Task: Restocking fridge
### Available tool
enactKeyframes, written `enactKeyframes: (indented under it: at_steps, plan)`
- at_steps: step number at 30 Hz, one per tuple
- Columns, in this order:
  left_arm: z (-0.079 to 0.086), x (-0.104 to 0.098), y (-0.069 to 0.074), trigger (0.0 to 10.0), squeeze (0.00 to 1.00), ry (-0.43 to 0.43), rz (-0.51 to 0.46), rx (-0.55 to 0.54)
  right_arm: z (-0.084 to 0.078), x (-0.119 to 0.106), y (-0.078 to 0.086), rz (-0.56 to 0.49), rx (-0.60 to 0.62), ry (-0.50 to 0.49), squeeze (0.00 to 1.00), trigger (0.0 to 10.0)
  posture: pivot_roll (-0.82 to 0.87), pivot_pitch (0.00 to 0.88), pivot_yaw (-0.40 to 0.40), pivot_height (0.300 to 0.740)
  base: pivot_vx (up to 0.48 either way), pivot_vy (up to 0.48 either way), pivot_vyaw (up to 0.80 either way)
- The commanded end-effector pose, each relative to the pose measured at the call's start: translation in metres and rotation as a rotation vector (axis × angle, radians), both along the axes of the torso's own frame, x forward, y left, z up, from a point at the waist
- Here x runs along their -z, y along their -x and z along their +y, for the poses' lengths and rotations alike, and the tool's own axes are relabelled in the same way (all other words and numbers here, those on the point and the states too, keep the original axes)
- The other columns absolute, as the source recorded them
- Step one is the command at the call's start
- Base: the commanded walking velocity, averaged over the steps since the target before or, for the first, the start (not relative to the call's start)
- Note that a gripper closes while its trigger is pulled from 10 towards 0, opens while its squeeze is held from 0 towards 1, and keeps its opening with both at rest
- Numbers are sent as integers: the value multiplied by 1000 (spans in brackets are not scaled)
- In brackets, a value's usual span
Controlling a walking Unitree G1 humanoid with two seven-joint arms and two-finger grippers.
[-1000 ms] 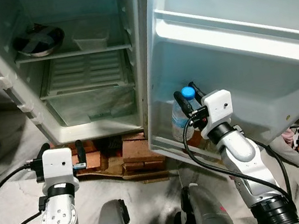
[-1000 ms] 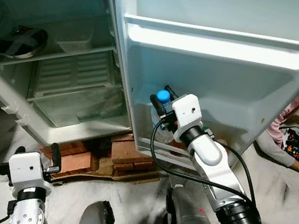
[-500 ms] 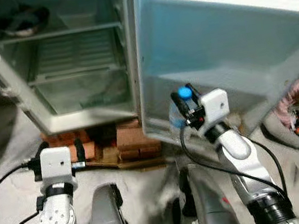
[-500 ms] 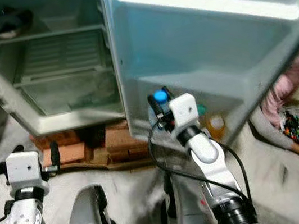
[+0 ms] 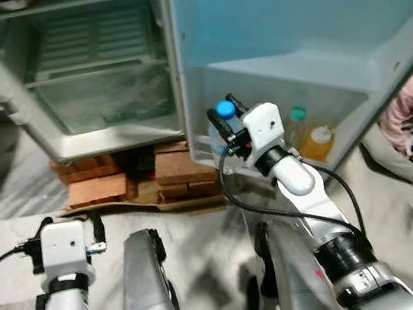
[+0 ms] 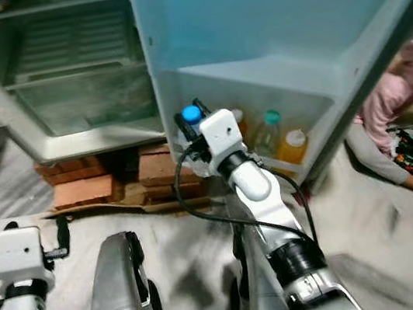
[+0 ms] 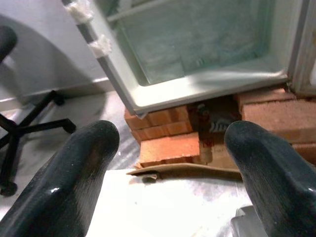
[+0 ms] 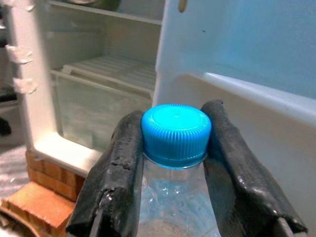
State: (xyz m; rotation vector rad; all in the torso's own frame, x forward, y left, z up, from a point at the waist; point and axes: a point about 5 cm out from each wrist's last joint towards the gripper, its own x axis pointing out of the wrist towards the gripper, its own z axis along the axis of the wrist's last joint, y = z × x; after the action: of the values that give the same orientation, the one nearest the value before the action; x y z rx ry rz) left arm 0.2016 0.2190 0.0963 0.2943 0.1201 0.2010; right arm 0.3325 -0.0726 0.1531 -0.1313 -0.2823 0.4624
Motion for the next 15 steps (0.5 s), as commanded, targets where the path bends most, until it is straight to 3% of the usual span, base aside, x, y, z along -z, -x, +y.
enactKeyframes:
  at_steps: [1,8,15]
  plan:
    - [2,-2,5,10000,0,6,9,-8,4,-13,-7,-77,15,-3,0,10000,188,277,-51,549,0,0,0]
    - [-7,-7,10,10000,0,19,9,9,19,-23,-16,-145,-7,0,0,10000,220,307,-62,549,0,0,0]
    - [-10,-16,23,10000,0,27,17,26,28,-33,-20,-346,12,180,0,10000,267,361,-70,549,0,0,0]
